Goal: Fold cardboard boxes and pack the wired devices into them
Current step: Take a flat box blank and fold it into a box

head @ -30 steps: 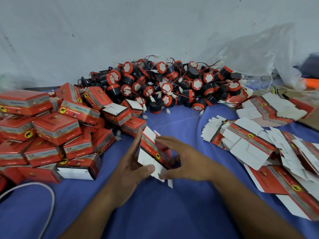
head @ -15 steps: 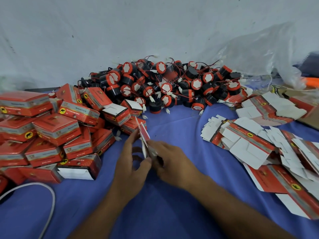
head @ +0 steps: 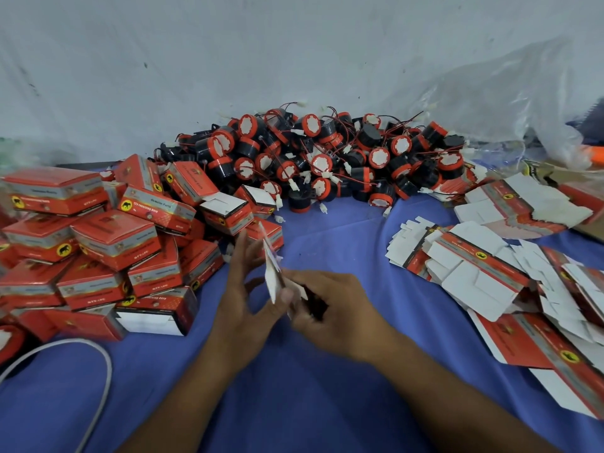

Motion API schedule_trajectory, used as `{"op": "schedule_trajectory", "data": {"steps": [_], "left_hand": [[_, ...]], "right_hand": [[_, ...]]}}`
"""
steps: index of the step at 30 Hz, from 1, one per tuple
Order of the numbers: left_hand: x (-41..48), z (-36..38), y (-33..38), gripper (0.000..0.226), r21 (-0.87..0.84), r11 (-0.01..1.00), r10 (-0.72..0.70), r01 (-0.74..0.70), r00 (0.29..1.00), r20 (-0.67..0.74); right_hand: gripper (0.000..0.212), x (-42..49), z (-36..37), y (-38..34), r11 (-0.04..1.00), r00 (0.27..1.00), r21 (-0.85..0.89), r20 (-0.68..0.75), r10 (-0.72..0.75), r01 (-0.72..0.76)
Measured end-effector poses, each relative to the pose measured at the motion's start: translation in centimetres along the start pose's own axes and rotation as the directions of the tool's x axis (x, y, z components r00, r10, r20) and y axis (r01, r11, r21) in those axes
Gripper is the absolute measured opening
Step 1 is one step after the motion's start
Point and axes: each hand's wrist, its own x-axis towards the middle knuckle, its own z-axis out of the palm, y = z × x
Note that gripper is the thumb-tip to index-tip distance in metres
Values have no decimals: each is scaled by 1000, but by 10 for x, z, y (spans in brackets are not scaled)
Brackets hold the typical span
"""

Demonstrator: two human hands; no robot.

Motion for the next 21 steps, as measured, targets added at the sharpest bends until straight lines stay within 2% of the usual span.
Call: {"op": "schedule_trajectory", "data": {"steps": [3,5,8,10,12,14,16,17,19,21], "left_hand": [[-5,1,-1,85,109,989,98,-99,995,7],[-7,3,-2,75,166,976,144,-141,989,-11],[-6,3,0,73,185,978,115,-95,988,-105],[-5,-1,2,67,234,971,83,-46,985,-150],[-6,-2,6,64,266,963,80,-41,987,-137],[-5,-1,12,68,260,959,130,-113,990,-48],[-5,0,16,69,250,944,198,-217,975,97],[-6,1,17,70,220,949,189,-226,966,178],[-10,2,17,73,131,981,99,-146,945,312],[-15,6,16,68,79,993,54,-92,922,382]], "right_hand": [[12,-1,-2,-2,999,998,-2,38,-40,40],[20,-1,-3,-3,999,999,10,0,-43,43],[43,-3,-5,-4,999,997,19,-66,-32,33],[38,-3,-7,-4,1000,995,-2,-101,-20,20],[35,-2,-11,-3,999,982,-3,-183,43,-45],[36,0,-15,-3,984,952,111,-258,164,-139],[39,2,-19,-4,951,917,247,-304,258,-186],[38,3,-20,-4,935,903,298,-318,289,-195],[38,5,-23,-4,903,889,383,-321,326,-193],[41,6,-25,-4,876,895,445,-289,339,-188]]}}
